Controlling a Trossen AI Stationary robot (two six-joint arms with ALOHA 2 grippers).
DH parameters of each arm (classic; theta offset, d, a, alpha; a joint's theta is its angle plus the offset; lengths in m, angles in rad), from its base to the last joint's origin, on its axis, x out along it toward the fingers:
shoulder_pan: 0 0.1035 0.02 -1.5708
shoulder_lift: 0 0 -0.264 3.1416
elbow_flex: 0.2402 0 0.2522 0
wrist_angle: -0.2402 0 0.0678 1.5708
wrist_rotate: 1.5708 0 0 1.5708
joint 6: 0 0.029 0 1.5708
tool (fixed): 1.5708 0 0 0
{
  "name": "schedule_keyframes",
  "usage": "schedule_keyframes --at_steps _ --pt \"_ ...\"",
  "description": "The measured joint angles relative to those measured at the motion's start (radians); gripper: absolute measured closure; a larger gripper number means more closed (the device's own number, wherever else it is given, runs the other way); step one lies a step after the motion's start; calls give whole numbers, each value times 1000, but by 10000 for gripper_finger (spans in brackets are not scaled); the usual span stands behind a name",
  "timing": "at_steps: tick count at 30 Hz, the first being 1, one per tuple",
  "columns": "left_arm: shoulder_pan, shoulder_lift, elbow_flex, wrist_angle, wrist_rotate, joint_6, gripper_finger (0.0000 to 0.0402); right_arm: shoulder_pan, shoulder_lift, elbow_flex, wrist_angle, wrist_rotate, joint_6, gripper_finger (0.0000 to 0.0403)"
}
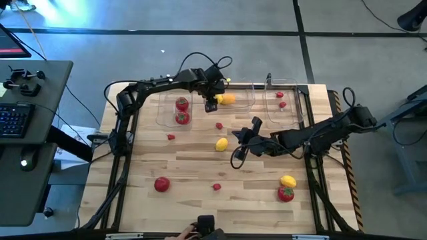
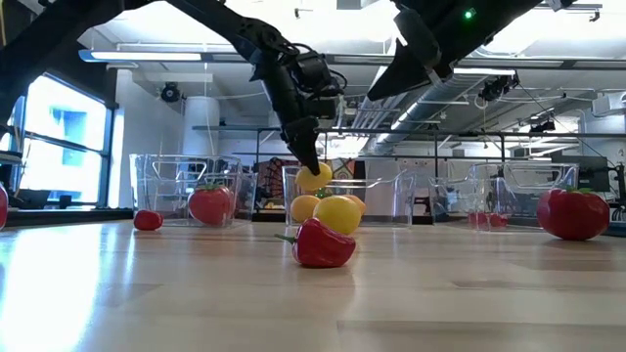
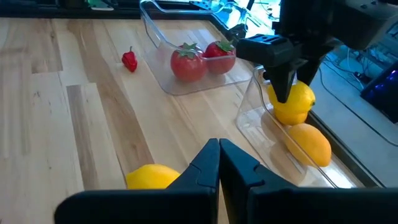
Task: Sort produce into baskets
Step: Put the yellow lemon into center transparent bin, then put the red chili into the right transparent bin
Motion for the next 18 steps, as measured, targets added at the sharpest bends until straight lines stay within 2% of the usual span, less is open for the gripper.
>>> schedule_keyframes --at_steps 6,12,18 --pt "0 0 0 -14 0 1 140 0 0 0 0 1 0 403" --pt "0 -1 0 10 47 1 139 0 0 0 0 1 -4 403" --pt "-4 -2 0 46 80 -16 140 0 0 -59 45 34 -25 403"
